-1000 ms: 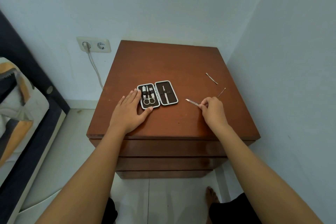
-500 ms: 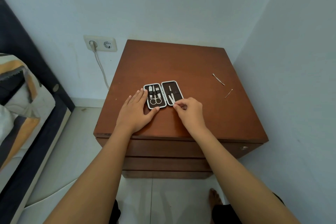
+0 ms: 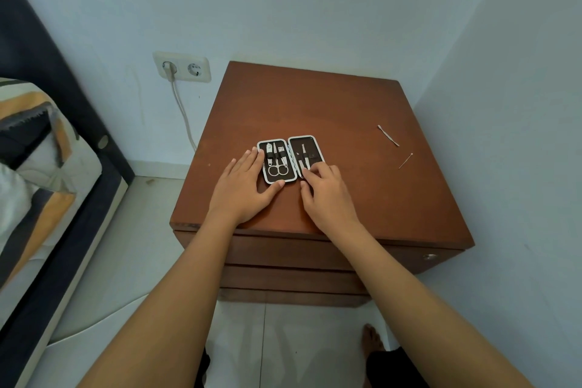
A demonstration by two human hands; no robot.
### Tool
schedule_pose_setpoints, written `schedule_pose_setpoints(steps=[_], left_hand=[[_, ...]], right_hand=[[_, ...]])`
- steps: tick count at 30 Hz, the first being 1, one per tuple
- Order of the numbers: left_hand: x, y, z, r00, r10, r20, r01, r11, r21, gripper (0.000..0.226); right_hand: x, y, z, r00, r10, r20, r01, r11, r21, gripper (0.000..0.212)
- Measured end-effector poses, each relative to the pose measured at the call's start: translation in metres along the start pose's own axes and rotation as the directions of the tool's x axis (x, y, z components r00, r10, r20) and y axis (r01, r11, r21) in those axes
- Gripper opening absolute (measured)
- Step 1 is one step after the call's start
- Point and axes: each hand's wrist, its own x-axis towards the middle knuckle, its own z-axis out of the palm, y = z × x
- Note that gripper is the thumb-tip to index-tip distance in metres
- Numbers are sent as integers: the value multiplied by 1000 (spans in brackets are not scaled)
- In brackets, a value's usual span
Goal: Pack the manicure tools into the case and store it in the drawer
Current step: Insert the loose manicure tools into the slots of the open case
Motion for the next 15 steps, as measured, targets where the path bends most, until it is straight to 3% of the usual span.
schedule_pose_setpoints(steps=[9, 15], left_hand=[[0, 0, -1, 1000, -1, -2, 1, 1000, -10, 78], [0, 0, 0, 1000, -1, 2, 1, 1000, -5, 79]], right_hand=[[3, 2, 7, 999, -46, 4, 46, 988, -145, 30], [-5, 6, 7, 997, -69, -16, 67, 991, -116, 31]])
